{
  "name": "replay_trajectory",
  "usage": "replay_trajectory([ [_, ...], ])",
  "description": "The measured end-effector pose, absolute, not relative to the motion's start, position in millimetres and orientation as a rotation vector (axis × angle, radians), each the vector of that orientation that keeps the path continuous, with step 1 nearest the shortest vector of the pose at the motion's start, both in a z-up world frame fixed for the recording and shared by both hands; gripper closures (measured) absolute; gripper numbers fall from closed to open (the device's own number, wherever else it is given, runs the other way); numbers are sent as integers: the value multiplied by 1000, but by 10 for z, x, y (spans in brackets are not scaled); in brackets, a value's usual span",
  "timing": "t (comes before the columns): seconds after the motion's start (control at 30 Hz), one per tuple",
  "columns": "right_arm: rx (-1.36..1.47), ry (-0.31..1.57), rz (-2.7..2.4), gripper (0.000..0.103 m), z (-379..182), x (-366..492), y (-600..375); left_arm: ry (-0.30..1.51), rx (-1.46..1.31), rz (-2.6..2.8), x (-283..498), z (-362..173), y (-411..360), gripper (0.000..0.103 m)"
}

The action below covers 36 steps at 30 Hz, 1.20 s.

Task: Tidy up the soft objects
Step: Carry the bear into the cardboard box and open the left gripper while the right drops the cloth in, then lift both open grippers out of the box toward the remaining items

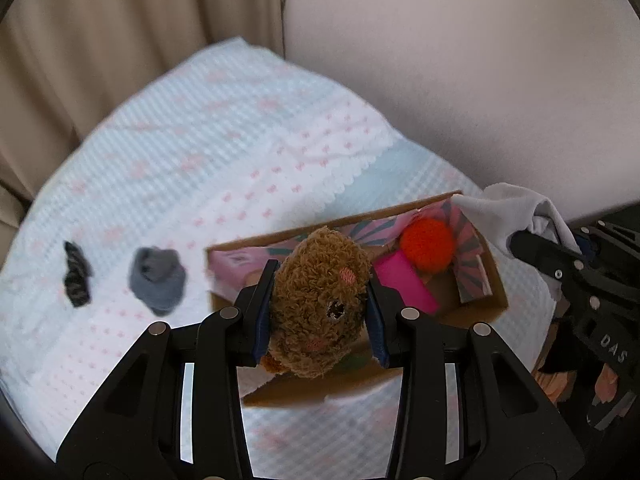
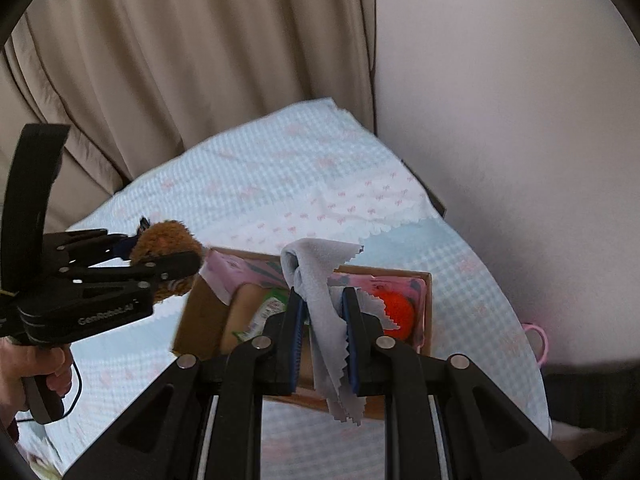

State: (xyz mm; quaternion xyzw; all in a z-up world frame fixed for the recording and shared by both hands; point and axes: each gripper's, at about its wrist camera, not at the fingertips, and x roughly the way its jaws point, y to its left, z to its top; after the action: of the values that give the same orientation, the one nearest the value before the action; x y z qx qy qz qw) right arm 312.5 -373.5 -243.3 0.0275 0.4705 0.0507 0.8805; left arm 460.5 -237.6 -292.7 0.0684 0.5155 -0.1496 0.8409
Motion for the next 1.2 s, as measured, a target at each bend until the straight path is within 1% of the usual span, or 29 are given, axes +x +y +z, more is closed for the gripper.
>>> replay_trajectory([
  [0.1, 47, 1023, 148, 86, -2723, 3291, -3847, 1148, 154, -282, 4783, -3233, -2507, 67],
  [0.3, 46, 1093, 229, 86, -3185, 3406, -3919, 1233, 156, -224, 4967, -3639, -2575, 67],
  [0.47, 13, 1138, 301, 86, -3410, 3371, -3870, 1263, 194, -203, 5010, -3775, -2669, 67],
  [0.53, -1, 1148, 330, 86, -3474, 3353, -3845, 1261, 229, -175, 5051, -3774, -2713, 57],
  [0.57, -8, 1155, 342, 86, -3504, 3347, -3831, 1259, 234, -173, 5063, -3765, -2720, 41],
  [0.6, -17, 1162, 350, 84, -3536, 3340, -3818, 1254, 238, -175, 5076, -3747, -2725, 7],
  [0.63, -30, 1166, 361, 72, -3570, 3324, -3787, 1248, 239, -176, 5082, -3735, -2720, 1],
  [0.67, -37, 1163, 373, 44, -3590, 3302, -3775, 1232, 237, -179, 5074, -3701, -2709, 0],
  [0.7, -41, 1159, 390, 27, -3606, 3275, -3760, 1227, 235, -180, 5073, -3682, -2698, 0],
  [0.73, -36, 1154, 413, 0, -3627, 3244, -3755, 1226, 231, -177, 5074, -3668, -2679, 0],
  [0.93, -39, 1162, 417, 0, -3716, 3154, -3761, 1234, 237, -164, 5027, -3618, -2566, 0],
  [1.2, -31, 1113, 380, 0, -3494, 3105, -3806, 1206, 229, -170, 4868, -3450, -2504, 0],
])
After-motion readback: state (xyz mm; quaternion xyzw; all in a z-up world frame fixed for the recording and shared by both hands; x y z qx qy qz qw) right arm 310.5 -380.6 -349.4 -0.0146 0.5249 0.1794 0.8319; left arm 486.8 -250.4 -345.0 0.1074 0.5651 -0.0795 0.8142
